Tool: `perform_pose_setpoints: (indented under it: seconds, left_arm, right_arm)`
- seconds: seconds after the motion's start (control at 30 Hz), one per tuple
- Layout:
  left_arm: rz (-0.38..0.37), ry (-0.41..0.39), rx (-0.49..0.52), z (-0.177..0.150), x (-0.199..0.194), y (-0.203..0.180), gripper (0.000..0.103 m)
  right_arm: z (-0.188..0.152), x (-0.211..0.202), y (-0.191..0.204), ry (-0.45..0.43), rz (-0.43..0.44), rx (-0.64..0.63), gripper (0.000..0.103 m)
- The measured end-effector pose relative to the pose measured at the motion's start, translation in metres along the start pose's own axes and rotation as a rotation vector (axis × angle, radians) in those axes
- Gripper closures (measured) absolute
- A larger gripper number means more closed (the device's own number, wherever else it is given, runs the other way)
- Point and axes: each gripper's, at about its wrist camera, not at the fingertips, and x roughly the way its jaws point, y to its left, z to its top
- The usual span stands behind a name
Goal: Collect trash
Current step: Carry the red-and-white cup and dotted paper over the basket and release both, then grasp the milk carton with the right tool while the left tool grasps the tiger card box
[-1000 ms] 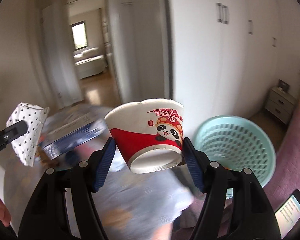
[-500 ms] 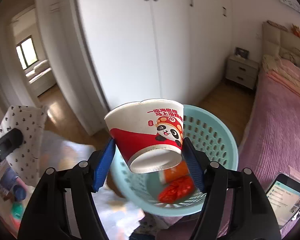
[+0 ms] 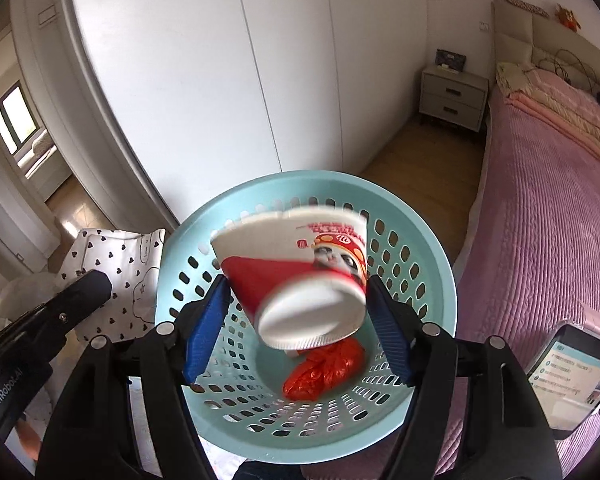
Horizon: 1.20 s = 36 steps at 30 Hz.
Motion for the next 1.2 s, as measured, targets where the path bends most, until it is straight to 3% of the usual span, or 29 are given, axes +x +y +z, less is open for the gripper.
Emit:
perform_pose_setpoints:
  seconds: [0.13, 0.2, 0.37, 0.63, 0.77, 0.97, 1.1, 1.17, 1.2]
  left_arm:
    - [-0.015, -0.004, 0.028, -0.005, -0.006, -0.007, 0.078]
    - [0.004, -0.022, 0.048, -0.008, -0.013, -0.010, 0.063]
    - [0.016, -0.072, 0.047, -0.013, -0.046, -0.007, 0.063]
    - [0.058, -0.215, 0.023, -0.019, -0.136, 0.012, 0.063]
    - [0.012, -0.272, -0.053, -0.030, -0.186, 0.038, 0.062]
    - [0.167, -0.350, -0.127, -0.057, -0.260, 0.082, 0.052]
    - [0.333, -0.363, -0.213, -0.080, -0.300, 0.126, 0.038]
    - [0.341, -0.373, -0.253, -0.088, -0.314, 0.144, 0.026]
    - [0.306, -0.395, -0.273, -0.096, -0.325, 0.158, 0.020]
  right_arm:
    - [0.004, 0.000, -0.006, -0.004, 0.002, 0.011, 0.037]
    - [0.004, -0.005, -0.004, -0.018, 0.000, 0.001, 0.037]
    - [0.000, -0.026, 0.011, -0.053, 0.019, -0.035, 0.037]
    - [-0.009, -0.074, 0.055, -0.133, 0.078, -0.101, 0.037]
    - [-0.017, -0.100, 0.088, -0.169, 0.131, -0.157, 0.037]
    - [-0.035, -0.123, 0.144, -0.193, 0.233, -0.262, 0.037]
    - [-0.052, -0.126, 0.179, -0.187, 0.307, -0.329, 0.037]
    - [-0.061, -0.122, 0.195, -0.181, 0.369, -0.363, 0.037]
    - [-0.065, -0.119, 0.202, -0.177, 0.405, -0.381, 0.036]
